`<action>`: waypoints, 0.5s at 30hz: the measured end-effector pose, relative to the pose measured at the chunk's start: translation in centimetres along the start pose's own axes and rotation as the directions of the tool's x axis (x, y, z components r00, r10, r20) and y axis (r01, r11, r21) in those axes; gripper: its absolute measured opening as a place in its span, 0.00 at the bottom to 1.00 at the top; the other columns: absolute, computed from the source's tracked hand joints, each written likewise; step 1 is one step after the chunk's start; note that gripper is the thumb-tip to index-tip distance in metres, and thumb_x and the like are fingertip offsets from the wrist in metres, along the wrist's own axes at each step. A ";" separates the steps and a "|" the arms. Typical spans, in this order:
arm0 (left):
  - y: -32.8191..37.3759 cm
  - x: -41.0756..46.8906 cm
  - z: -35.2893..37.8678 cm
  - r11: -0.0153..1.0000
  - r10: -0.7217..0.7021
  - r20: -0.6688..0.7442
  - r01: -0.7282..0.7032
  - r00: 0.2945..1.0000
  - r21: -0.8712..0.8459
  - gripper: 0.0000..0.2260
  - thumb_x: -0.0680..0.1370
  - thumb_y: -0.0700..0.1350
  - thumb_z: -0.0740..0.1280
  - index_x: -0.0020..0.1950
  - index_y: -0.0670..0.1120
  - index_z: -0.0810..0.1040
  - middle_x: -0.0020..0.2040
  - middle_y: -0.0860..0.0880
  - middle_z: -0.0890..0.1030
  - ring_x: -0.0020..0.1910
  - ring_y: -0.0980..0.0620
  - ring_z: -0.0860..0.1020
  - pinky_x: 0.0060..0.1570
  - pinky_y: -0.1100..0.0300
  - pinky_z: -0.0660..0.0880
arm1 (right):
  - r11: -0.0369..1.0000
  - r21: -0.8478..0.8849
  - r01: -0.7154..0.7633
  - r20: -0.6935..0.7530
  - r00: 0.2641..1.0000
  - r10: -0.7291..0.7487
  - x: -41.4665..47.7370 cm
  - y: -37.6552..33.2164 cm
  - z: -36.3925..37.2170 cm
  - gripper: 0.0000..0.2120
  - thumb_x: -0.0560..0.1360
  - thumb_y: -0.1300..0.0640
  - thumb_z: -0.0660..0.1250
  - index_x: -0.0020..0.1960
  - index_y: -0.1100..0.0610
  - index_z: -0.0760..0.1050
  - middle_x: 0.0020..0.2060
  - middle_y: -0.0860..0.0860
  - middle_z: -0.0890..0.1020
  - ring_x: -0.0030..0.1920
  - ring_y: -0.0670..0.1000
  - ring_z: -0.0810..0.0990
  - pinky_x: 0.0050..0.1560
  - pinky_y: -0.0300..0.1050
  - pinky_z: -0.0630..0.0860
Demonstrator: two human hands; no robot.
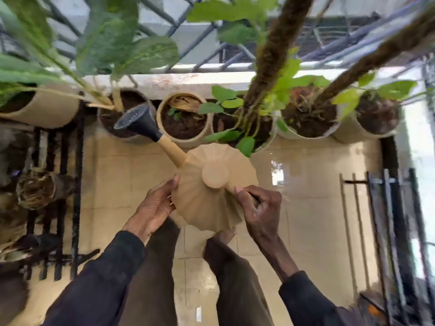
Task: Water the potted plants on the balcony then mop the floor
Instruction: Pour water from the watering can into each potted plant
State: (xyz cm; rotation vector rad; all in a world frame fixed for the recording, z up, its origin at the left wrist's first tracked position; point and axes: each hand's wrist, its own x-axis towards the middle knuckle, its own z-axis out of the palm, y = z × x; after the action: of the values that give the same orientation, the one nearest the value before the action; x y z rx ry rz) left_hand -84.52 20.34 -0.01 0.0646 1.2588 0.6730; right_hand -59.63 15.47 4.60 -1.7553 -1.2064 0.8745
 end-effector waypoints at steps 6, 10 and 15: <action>-3.8 -1.1 11.1 0.975 -0.086 0.121 0.059 0.989 0.214 0.20 0.80 0.47 0.67 0.70 0.42 0.78 0.62 0.44 0.83 0.56 0.48 0.82 0.59 0.50 0.75 | 0.999 -0.042 -0.033 -0.106 0.994 0.028 -1.4 1.5 -11.5 0.22 0.80 0.47 0.69 0.32 0.59 0.77 0.26 0.47 0.71 0.28 0.48 0.68 0.28 0.49 0.64; -7.3 -1.0 17.6 0.938 -0.144 0.183 0.075 0.973 0.339 0.18 0.78 0.47 0.68 0.67 0.43 0.80 0.59 0.46 0.84 0.55 0.51 0.81 0.61 0.51 0.73 | 0.989 -0.044 -0.140 -0.168 0.977 0.131 -2.9 3.0 -18.2 0.22 0.80 0.47 0.66 0.32 0.58 0.71 0.27 0.51 0.70 0.29 0.52 0.68 0.31 0.57 0.66; -12.3 0.8 24.6 0.862 -0.255 0.241 0.107 0.936 0.496 0.10 0.77 0.48 0.68 0.52 0.49 0.89 0.52 0.51 0.87 0.47 0.55 0.85 0.51 0.55 0.78 | 0.946 -0.023 -0.324 -0.229 0.923 0.311 -4.7 5.2 -25.2 0.18 0.80 0.46 0.64 0.35 0.55 0.74 0.30 0.49 0.76 0.33 0.53 0.74 0.35 0.57 0.71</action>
State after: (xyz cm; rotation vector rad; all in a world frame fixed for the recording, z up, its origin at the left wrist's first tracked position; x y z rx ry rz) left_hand -57.19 18.50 2.56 0.4350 1.0922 0.1621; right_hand -37.05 3.95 11.18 -2.0752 -0.8219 0.8028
